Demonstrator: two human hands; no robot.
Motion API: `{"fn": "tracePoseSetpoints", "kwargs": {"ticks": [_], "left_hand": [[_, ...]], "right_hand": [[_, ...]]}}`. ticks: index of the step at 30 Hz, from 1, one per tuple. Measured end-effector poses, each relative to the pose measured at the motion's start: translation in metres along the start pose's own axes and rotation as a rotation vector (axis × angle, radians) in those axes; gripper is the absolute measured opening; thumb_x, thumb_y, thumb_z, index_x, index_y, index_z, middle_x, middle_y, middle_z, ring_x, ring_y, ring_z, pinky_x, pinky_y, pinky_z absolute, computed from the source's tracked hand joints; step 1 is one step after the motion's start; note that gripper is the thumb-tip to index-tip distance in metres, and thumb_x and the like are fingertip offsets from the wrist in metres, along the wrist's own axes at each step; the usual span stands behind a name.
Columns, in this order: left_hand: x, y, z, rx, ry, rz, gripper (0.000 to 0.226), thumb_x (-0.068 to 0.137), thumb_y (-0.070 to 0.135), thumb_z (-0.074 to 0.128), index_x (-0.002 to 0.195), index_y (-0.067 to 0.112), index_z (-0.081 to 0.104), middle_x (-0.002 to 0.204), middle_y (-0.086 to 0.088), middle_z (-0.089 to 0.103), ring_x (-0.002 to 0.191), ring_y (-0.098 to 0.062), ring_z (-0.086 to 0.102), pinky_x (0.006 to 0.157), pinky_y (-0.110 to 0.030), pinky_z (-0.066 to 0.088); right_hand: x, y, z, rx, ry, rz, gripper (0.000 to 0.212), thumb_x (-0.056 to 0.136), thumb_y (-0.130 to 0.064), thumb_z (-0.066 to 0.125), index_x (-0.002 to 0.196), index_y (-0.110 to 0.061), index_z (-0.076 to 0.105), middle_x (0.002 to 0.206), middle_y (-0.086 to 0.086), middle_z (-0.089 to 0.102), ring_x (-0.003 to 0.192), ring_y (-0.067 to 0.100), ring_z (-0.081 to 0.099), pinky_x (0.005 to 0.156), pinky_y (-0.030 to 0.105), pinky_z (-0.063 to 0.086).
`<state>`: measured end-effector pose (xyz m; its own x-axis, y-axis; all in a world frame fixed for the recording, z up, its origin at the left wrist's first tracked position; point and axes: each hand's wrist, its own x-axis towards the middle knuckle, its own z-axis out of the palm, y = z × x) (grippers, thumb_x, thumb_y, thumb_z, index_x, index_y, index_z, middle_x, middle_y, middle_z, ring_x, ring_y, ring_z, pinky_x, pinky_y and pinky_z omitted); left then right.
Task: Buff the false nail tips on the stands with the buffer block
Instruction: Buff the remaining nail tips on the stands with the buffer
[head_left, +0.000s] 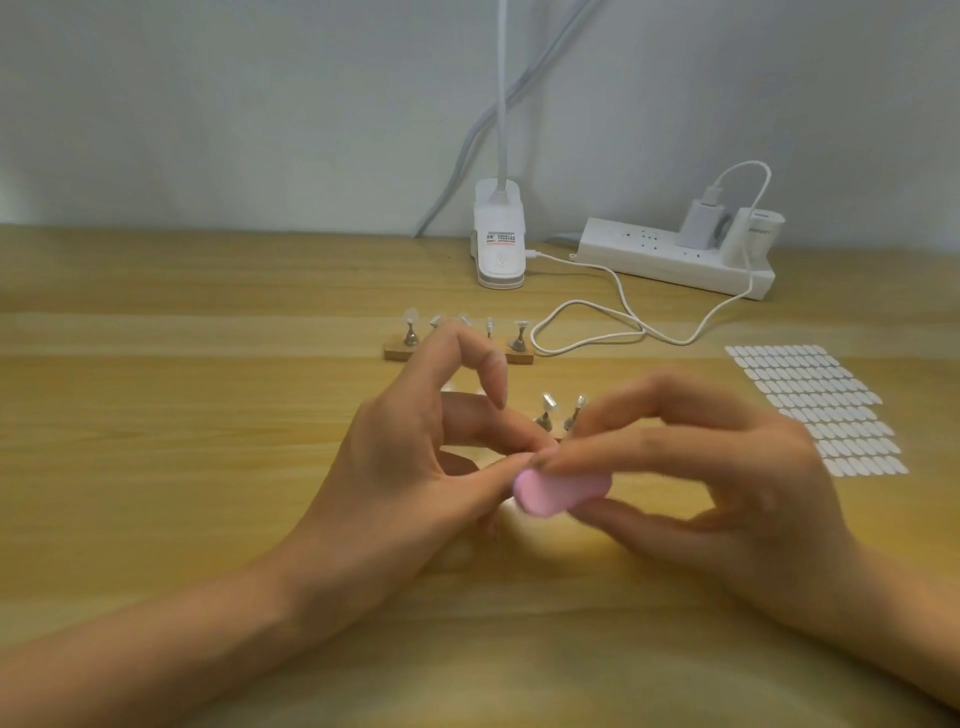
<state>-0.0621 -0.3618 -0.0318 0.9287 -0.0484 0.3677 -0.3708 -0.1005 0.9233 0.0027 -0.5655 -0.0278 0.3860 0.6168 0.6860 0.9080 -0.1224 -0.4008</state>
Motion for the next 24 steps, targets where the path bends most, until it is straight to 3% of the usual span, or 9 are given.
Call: {"fn": "tracePoseSetpoints", "kwargs": {"ticks": [3, 6, 9, 13, 19, 24], "left_hand": [[0.000, 0.000, -0.001, 0.015, 0.003, 0.010, 0.038, 0.076, 0.024, 0.076, 0.088, 0.031, 0.041, 0.085, -0.002, 0.078, 0.057, -0.019, 0.067, 0.047, -0.022, 0.048], [-0.001, 0.002, 0.000, 0.039, -0.007, 0.028, 0.037, 0.077, 0.026, 0.075, 0.089, 0.030, 0.041, 0.086, 0.001, 0.078, 0.051, -0.012, 0.063, 0.047, -0.021, 0.048], [-0.001, 0.002, 0.000, 0.039, 0.009, 0.026, 0.037, 0.076, 0.025, 0.076, 0.087, 0.032, 0.042, 0.084, 0.000, 0.078, 0.057, -0.018, 0.068, 0.047, -0.022, 0.049], [-0.003, 0.003, -0.001, 0.052, 0.009, 0.052, 0.038, 0.076, 0.025, 0.076, 0.088, 0.032, 0.041, 0.083, 0.000, 0.078, 0.047, -0.014, 0.058, 0.046, -0.023, 0.048], [-0.001, 0.003, -0.001, 0.006, 0.009, 0.048, 0.035, 0.077, 0.022, 0.075, 0.088, 0.030, 0.043, 0.083, -0.003, 0.078, 0.065, -0.019, 0.071, 0.045, -0.022, 0.048], [-0.003, 0.003, -0.001, 0.010, -0.003, 0.069, 0.035, 0.080, 0.019, 0.074, 0.090, 0.030, 0.042, 0.084, -0.002, 0.078, 0.063, -0.025, 0.070, 0.043, -0.022, 0.047]], "right_hand": [[0.001, 0.002, -0.003, 0.021, 0.059, 0.070, 0.020, 0.086, -0.022, 0.072, 0.106, -0.023, 0.070, 0.100, 0.001, 0.066, 0.092, 0.014, 0.067, 0.080, 0.031, 0.053], [0.000, 0.002, -0.002, 0.029, 0.025, 0.020, 0.018, 0.087, -0.022, 0.072, 0.106, -0.022, 0.072, 0.099, 0.001, 0.066, 0.091, 0.015, 0.067, 0.080, 0.027, 0.053], [0.000, 0.005, -0.004, 0.041, 0.049, 0.067, 0.019, 0.087, -0.024, 0.071, 0.107, -0.021, 0.071, 0.101, 0.001, 0.066, 0.094, 0.019, 0.067, 0.081, 0.032, 0.053], [-0.002, 0.010, -0.007, 0.050, 0.075, 0.087, 0.021, 0.087, -0.023, 0.073, 0.108, -0.021, 0.072, 0.100, 0.001, 0.065, 0.094, 0.021, 0.067, 0.081, 0.031, 0.051], [-0.002, 0.005, -0.003, 0.094, 0.079, 0.074, 0.022, 0.087, -0.023, 0.073, 0.108, -0.021, 0.070, 0.102, -0.001, 0.065, 0.095, 0.020, 0.066, 0.084, 0.029, 0.050], [-0.003, 0.001, -0.003, 0.059, 0.070, 0.070, 0.021, 0.087, -0.021, 0.072, 0.108, -0.020, 0.070, 0.102, 0.003, 0.064, 0.096, 0.021, 0.066, 0.082, 0.034, 0.052]]}}
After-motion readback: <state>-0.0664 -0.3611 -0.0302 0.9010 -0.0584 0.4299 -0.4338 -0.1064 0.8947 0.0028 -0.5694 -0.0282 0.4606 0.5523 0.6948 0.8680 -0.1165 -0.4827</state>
